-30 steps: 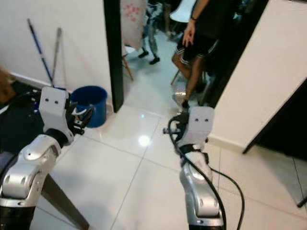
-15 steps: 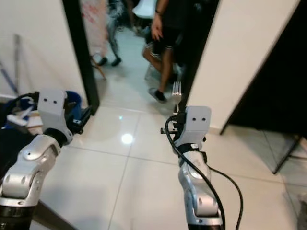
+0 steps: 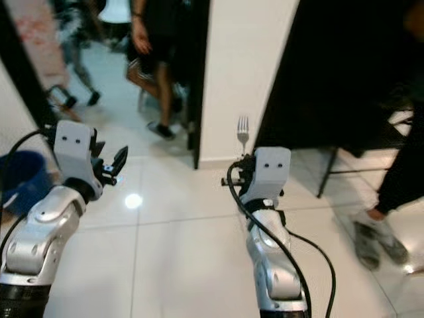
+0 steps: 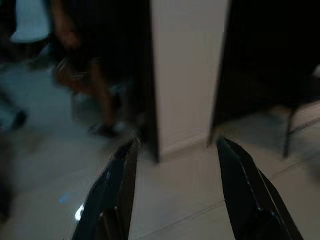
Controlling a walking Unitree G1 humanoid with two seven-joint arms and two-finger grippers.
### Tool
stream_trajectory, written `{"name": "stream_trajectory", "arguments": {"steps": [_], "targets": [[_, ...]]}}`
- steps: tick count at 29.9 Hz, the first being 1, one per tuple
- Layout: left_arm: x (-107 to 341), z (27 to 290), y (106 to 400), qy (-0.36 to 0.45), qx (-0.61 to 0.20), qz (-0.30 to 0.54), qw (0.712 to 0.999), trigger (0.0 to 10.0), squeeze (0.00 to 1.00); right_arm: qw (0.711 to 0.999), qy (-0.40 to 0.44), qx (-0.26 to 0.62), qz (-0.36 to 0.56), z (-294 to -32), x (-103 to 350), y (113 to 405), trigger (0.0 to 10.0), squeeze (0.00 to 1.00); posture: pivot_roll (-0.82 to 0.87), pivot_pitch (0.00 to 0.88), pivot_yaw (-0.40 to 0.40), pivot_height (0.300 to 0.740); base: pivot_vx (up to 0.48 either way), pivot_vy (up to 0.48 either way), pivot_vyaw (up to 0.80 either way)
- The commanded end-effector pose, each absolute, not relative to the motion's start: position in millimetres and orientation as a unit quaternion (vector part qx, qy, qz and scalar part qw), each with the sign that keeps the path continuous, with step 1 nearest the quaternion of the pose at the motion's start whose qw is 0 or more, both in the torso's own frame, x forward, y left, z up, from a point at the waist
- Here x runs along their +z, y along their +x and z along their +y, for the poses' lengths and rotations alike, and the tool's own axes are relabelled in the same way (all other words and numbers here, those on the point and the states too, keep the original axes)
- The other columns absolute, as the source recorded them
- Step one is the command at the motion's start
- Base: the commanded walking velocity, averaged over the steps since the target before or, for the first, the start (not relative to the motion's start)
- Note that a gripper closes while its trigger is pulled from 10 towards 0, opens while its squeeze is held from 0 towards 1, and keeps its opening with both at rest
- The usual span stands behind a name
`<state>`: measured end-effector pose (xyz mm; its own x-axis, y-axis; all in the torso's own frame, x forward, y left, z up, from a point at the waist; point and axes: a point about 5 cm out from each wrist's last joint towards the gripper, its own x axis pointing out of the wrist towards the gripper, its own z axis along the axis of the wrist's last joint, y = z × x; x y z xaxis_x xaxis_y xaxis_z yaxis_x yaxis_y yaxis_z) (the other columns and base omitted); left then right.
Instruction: Setting the table
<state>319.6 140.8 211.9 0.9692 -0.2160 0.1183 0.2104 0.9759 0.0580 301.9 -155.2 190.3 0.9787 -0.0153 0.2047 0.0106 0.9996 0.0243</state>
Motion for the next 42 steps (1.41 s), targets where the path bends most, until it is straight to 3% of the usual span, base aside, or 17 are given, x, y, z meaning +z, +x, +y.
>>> {"name": "stream_trajectory", "arguments": {"steps": [1, 42], "targets": [[205.0, 146.4, 318.9, 0.018, -0.098, -0.048, 0.994, 10.0, 0.0, 0.995, 0.017, -0.001, -0.096, -151.8, 186.8, 301.3, 10.0, 0.0, -0.04, 0.02, 0.072, 0.74, 0.0, 0.0, -0.8], [204.1, 148.4, 324.5, 0.0, -0.078, -0.036, 0.996, 10.0, 0.0, 0.995, 0.016, 0.004, -0.096, -149.3, 185.5, 303.8, 10.0, 0.0, -0.04, 0.002, 0.072, 0.74, 0.0, 0.0, -0.8]]}}
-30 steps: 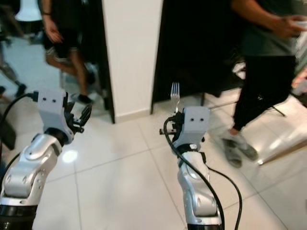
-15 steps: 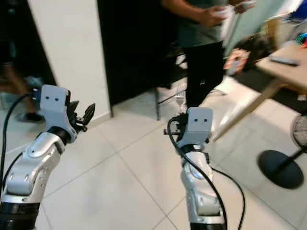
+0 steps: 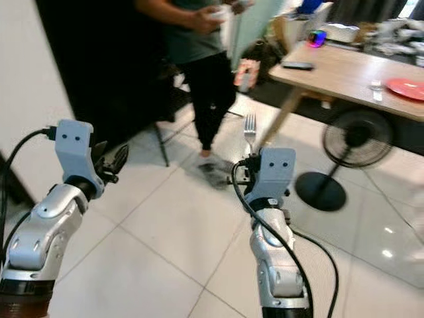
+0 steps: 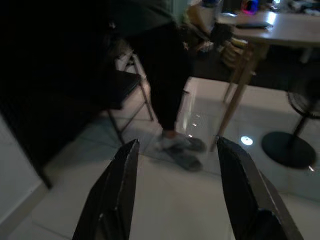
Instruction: Setting the table
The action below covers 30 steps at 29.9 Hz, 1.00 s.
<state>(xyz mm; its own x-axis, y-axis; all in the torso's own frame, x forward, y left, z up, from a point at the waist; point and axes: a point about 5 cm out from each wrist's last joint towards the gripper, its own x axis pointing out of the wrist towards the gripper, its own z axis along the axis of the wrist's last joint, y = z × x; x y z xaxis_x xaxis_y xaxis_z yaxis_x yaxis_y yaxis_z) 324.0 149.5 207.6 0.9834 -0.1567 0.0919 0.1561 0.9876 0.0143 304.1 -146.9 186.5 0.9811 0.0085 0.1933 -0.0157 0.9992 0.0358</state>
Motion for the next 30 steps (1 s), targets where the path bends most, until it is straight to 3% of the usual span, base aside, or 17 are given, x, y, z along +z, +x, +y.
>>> {"name": "stream_trajectory", "arguments": {"steps": [1, 30], "targets": [[204.2, 148.5, 324.6, 0.0, -0.078, -0.036, 0.996, 10.0, 0.0, 0.995, 0.016, 0.003, -0.095, -149.3, 185.5, 303.8, 10.0, 0.0, -0.04, 0.004, 0.072, 0.74, 0.0, 0.0, -0.8], [206.1, 150.4, 327.0, 0.0, -0.065, -0.034, 0.997, 10.0, 0.0, 0.995, 0.017, 0.001, -0.094, -148.8, 184.8, 304.9, 10.0, 0.0, -0.03, 0.007, 0.072, 0.74, 0.0, 0.0, -0.8]]}}
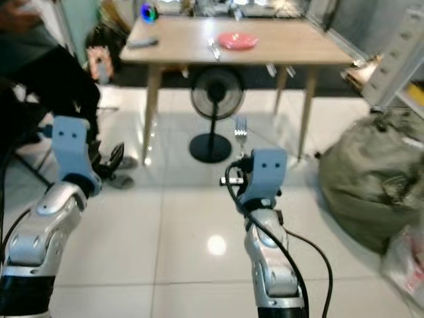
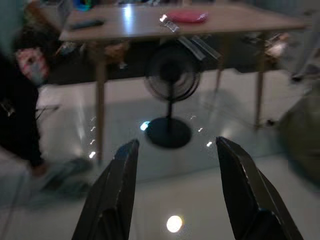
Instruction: Setting the table
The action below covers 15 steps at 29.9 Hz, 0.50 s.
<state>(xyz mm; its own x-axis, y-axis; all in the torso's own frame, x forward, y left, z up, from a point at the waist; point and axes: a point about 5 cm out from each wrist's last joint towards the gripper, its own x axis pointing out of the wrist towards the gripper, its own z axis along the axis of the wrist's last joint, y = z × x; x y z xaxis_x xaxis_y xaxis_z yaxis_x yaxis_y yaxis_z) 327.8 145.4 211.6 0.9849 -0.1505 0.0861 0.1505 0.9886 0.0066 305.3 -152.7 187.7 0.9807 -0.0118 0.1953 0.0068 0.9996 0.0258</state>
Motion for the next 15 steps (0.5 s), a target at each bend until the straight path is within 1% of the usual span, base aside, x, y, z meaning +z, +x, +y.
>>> {"name": "stream_trajectory", "arguments": {"steps": [1, 4, 15], "targets": [[206.2, 150.7, 326.9, 0.001, -0.063, -0.036, 0.997, 10.0, 0.0, 0.995, 0.016, 0.001, -0.094, -148.7, 184.7, 305.0, 10.0, 0.0, -0.03, 0.007, 0.072, 0.74, 0.0, 0.0, -0.8], [205.7, 152.8, 327.2, 0.017, -0.054, -0.037, 0.998, 10.0, 0.0, 0.996, 0.015, 0.003, -0.092, -148.4, 184.6, 305.5, 10.0, 0.0, -0.03, 0.007, 0.072, 0.74, 0.405, 0.0, -0.8], [205.9, 153.2, 328.9, 0.01, -0.049, -0.039, 0.998, 10.0, 0.0, 0.995, 0.012, 0.008, -0.096, -146.6, 184.8, 305.2, 10.0, 0.0, -0.03, 0.006, 0.072, 0.74, 0.48, 0.0, 0.0]]}}
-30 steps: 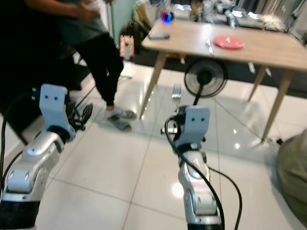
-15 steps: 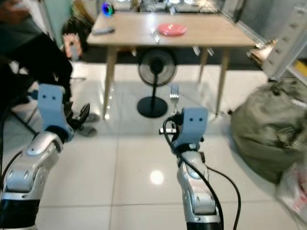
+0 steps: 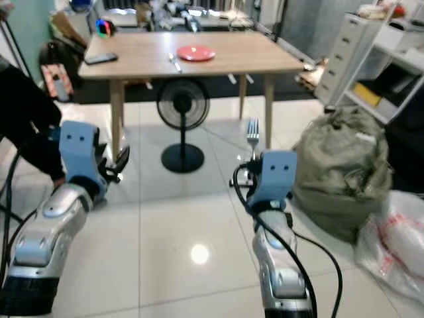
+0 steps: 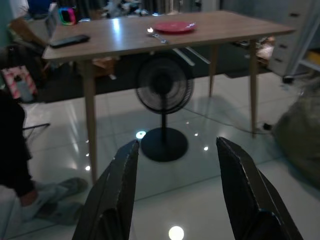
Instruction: Setting the table
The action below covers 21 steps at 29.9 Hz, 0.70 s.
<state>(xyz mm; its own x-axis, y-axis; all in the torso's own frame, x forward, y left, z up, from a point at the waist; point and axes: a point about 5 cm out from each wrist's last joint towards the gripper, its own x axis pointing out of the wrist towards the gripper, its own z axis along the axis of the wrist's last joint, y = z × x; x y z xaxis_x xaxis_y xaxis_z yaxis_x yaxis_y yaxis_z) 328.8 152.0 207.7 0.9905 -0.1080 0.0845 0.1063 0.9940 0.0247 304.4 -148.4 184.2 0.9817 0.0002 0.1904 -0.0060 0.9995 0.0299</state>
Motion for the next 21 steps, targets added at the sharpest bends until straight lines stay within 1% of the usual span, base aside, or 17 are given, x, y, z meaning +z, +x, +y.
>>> {"name": "stream_trajectory", "arguments": {"steps": [1, 11, 14, 16, 21], "targets": [[206, 153, 329, 0.011, -0.049, -0.039, 0.998, 10.0, 0.0, 0.995, 0.013, 0.008, -0.096, -146, 185, 305, 10.0, 0.0, -0.03, 0.006, 0.072, 0.74, 0.48, 0.0, 0.0], [203, 153, 328, 0.013, -0.048, -0.036, 0.998, 10.0, 0.0, 0.996, 0.008, 0.015, -0.091, -144, 178, 305, 10.0, 0.0, -0.03, 0.007, 0.071, 0.74, 0.48, 0.0, 0.0], [192, 159, 325, 0.024, -0.047, -0.024, 0.998, 10.0, 0.0, 0.997, -0.012, 0.021, -0.076, -145, 165, 302, 10.0, 0.0, -0.03, 0.008, 0.073, 0.74, 0.48, 0.0, 0.0], [173, 166, 316, 0.046, -0.048, -0.006, 0.998, 10.0, 0.0, 0.998, -0.031, 0.039, -0.049, -146, 143, 295, 10.0, 0.0, -0.02, 0.012, 0.07, 0.74, 0.48, 0.0, 0.0], [157, 173, 307, 0.053, -0.038, 0.015, 0.998, 10.0, 0.0, 0.998, -0.037, 0.051, -0.031, -148, 130, 287, 10.0, 0.0, -0.02, 0.014, 0.067, 0.74, 0.48, 0.0, 0.0]]}}
